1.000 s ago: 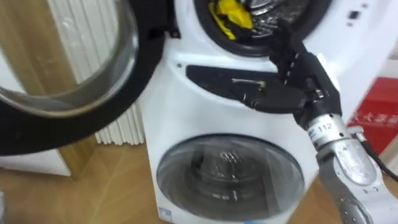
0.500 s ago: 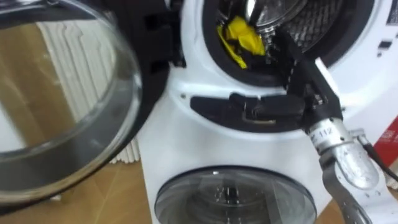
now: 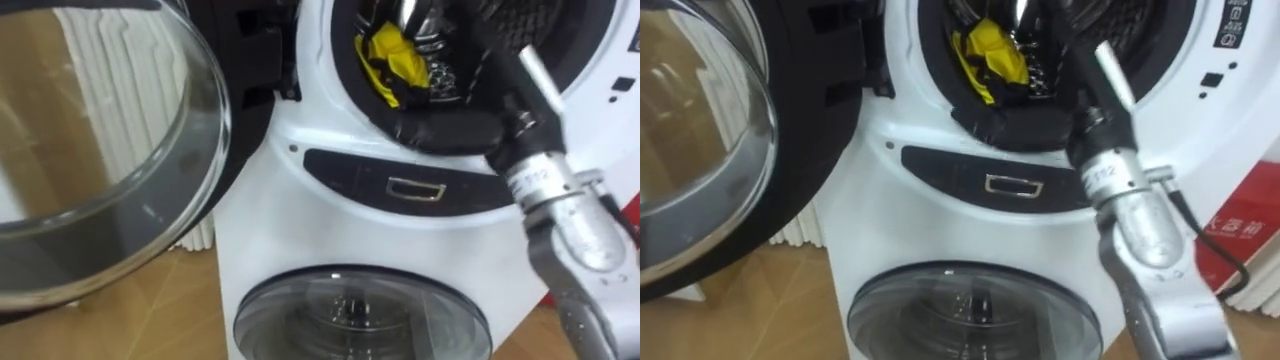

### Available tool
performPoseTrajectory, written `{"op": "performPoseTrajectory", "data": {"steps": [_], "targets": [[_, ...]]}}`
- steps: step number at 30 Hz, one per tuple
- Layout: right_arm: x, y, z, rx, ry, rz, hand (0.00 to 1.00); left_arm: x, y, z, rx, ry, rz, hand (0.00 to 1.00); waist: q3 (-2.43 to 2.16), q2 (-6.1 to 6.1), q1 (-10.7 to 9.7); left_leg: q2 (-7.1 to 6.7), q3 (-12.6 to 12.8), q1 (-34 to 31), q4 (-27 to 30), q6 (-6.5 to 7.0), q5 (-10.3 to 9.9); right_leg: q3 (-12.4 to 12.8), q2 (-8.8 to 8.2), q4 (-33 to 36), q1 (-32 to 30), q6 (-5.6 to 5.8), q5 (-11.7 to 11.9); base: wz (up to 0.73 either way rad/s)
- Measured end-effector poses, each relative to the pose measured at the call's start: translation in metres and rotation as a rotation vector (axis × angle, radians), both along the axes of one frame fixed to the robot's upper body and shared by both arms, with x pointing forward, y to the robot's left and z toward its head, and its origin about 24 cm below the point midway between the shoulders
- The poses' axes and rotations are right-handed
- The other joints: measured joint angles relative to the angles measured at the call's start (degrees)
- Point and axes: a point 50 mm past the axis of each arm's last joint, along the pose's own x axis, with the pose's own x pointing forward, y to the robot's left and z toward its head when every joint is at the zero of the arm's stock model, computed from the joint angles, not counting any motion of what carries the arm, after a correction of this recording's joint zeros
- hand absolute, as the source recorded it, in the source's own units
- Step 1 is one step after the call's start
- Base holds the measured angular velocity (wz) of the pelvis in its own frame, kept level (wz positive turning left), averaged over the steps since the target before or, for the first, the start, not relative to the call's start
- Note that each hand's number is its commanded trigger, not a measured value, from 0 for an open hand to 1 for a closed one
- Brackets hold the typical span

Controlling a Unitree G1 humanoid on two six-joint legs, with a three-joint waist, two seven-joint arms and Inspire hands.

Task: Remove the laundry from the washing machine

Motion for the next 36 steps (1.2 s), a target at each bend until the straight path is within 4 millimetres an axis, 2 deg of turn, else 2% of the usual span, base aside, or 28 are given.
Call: {"op": "performPoseTrajectory", "data": {"steps": [2,4,9,11,14,15,19,24,27,31,33,36], "targets": [[-0.001,-0.003,0.003,-0.006,-0.015,-0.026,0.0,0.0,0.001,0.0,0.002,-0.001,0.009,0.0,0.11,0.17,-0.5,0.11,0.0,0.0,-0.2,-0.04,0.0,-0.1,0.18,-0.9,0.4,0.05,0.2,0.0],[-0.005,-0.004,0.011,-0.012,-0.052,-0.046,0.0,-0.005,0.004,0.001,0.008,0.006,0.022,0.0,0.44,0.81,-1.4,0.41,0.1,0.0,-0.4,-0.18,-0.1,-0.1,0.26,-1.8,0.7,0.05,0.5,0.0],[-0.01,-0.011,0.023,-0.041,-0.102,-0.081,0.0,-0.009,0.008,0.002,0.02,0.01,0.039,0.0,0.23,1.92,-1.3,0.67,0.1,0.0,-0.9,-0.23,-0.1,-0.1,0.57,-1.9,0.5,0.04,0.5,0.0],[-0.01,-0.012,0.023,-0.052,-0.095,-0.085,0.0,-0.008,0.011,0.003,0.026,0.009,0.04,0.0,0.21,1.86,-1.2,0.73,0.0,0.0,-0.8,-0.24,-0.1,-0.3,0.6,-2.0,0.5,0.04,0.5,0.0],[-0.004,-0.016,0.014,-0.047,-0.043,-0.078,0.0,-0.008,0.013,0.003,0.017,0.006,0.045,0.0,0.29,1.22,-1.2,0.63,-0.1,0.9,-0.8,-0.24,-0.1,-0.4,0.55,-2.8,1.7,0.05,0.5,0.02],[-0.001,-0.019,0.008,-0.055,-0.012,-0.08,0.0,-0.006,0.014,0.004,0.01,0.001,0.042,0.0,0.15,0.74,-1.2,0.63,-0.3,0.9,-0.8,-0.24,-0.1,-0.5,0.47,-2.8,1.9,0.05,0.5,0.08],[0.015,-0.019,0.0,-0.08,0.076,-0.049,0.0,-0.001,0.013,0.004,-0.008,-0.01,0.042,0.0,0.45,-0.97,-1.2,0.44,-0.4,0.7,-0.4,-0.24,-0.1,-0.8,0.16,-2.7,1.9,0.05,0.5,0.02],[0.031,-0.028,0.0,-0.108,0.148,-0.038,0.0,-0.003,0.014,0.004,-0.001,0.011,0.047,0.0,0.21,-1.5,-1.0,0.47,-1.4,0.7,-0.8,-0.3,-0.2,-1.6,0.08,-2.6,2.4,0.01,0.5,0.09],[0.039,-0.036,0.003,-0.133,0.174,-0.065,0.0,-0.004,0.015,0.004,0.013,0.04,0.027,0.0,0.11,-1.7,-0.2,0.51,-2.0,0.7,-0.7,-0.3,-0.2,-1.9,0.11,-2.6,2.6,0.01,0.5,0.1],[0.047,-0.044,0.005,-0.177,0.199,-0.095,0.0,-0.007,0.019,0.005,0.023,0.045,0.03,0.0,0.15,-2.05,0.6,0.57,-2.9,0.4,-0.4,-0.29,-0.2,-2.9,0.15,-2.7,2.6,0.02,0.5,0.12],[0.053,-0.042,0.003,-0.21,0.223,-0.103,0.0,-0.009,0.021,0.006,0.028,0.047,0.03,0.0,0.19,-2.27,0.6,0.6,-3.1,0.4,-0.3,-0.29,-0.2,-3.0,0.15,-2.7,2.7,0.03,0.5,0.06],[0.059,-0.038,0.001,-0.278,0.249,-0.102,0.0,-0.008,0.025,0.007,0.041,0.047,0.027,0.0,0.25,-2.81,1.9,0.6,-3.1,0.2,-0.1,-0.27,-0.2,-3.0,0.07,-2.7,2.6,0.04,0.5,0.0]]}}
